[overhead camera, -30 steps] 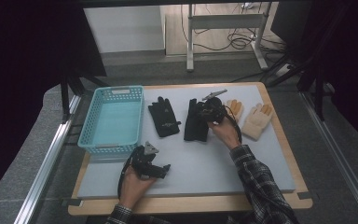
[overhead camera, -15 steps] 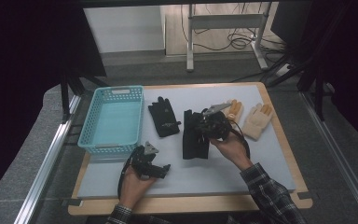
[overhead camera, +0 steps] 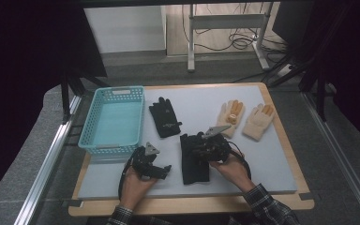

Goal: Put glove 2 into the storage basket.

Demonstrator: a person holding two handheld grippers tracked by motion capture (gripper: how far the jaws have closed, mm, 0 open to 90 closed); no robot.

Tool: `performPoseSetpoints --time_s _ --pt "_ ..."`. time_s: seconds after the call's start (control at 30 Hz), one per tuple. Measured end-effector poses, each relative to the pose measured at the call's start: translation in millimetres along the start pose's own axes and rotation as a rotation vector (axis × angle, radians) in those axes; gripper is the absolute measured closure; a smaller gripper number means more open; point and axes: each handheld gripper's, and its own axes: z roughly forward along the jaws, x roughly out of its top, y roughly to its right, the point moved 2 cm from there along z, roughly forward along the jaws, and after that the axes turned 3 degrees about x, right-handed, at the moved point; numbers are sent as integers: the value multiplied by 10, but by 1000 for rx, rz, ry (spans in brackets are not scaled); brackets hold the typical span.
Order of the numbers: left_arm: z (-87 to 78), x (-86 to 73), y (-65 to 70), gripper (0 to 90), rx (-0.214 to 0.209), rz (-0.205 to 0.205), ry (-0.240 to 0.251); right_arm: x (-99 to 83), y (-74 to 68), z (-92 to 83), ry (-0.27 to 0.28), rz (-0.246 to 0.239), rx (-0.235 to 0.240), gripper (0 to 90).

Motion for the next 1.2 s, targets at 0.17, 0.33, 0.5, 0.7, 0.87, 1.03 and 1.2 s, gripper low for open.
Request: performPoseSetpoints --time_s 0.17,0.33,0.5,0.7,0.87,1.03,1.2 --pt "2 0 2 3 0 -3 2 86 137 -156 43 2 -64 627" --pt "-2 0 -1 3 -2 1 -3 55 323 -149 31 27 -94 632" --pt "-3 -1 -1 3 -1 2 -3 81 419 0 17 23 -91 618" --pt "-3 -1 -1 3 -1 3 -3 240 497 172 26 21 -66 633" --pt "-3 -1 -3 4 -1 5 -4 458 548 371 18 11 -48 702" --pt "-2 -2 -3 4 -1 4 -3 673 633 599 -1 -4 -60 709" --pt "-2 -2 -3 3 -1 3 -3 834 705 814 -19 -17 -75 703"
